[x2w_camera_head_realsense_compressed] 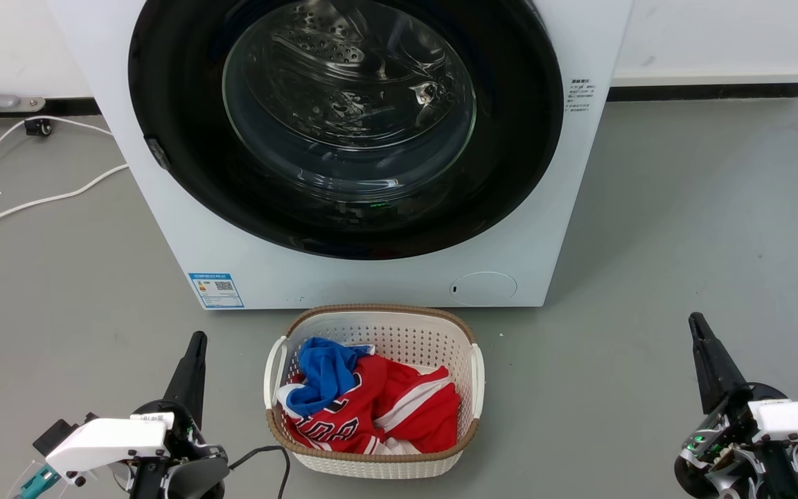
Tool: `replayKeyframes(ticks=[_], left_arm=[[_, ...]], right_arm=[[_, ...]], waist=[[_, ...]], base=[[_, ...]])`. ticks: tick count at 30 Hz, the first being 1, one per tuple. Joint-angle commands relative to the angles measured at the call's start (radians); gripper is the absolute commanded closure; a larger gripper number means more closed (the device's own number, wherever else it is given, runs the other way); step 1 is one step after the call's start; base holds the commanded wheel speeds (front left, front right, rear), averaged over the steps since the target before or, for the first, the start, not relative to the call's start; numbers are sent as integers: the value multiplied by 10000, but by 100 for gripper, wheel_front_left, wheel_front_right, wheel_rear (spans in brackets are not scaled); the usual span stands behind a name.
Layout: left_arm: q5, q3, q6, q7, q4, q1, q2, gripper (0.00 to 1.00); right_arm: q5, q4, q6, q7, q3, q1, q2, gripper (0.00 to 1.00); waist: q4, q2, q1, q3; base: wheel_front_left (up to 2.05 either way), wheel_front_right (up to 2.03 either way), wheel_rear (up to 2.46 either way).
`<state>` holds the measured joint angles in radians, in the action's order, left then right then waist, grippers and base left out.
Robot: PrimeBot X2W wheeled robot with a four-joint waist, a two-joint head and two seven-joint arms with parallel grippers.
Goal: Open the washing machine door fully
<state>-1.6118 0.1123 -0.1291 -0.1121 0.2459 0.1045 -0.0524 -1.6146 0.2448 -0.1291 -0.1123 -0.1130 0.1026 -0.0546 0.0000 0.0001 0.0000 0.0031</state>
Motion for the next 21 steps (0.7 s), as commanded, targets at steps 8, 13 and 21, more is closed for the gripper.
replayKeyframes(ticks=[8, 13, 21], left_arm=[[50, 41, -29, -37, 5, 77, 19, 100], [51, 43, -29, -33, 5, 77, 20, 100], [28, -241, 1, 189, -102, -46, 2, 0]], right_arm=[[56, 15, -29, -31, -15, 114, 44, 100], [51, 15, -29, -32, -17, 114, 46, 100], [110, -178, -1, 172, 183, -116, 7, 0]], waist=[[0, -1, 0, 0], [0, -1, 0, 0], [1, -1, 0, 1]], base=[[0, 0, 0], [0, 0, 0], [0, 0, 0]])
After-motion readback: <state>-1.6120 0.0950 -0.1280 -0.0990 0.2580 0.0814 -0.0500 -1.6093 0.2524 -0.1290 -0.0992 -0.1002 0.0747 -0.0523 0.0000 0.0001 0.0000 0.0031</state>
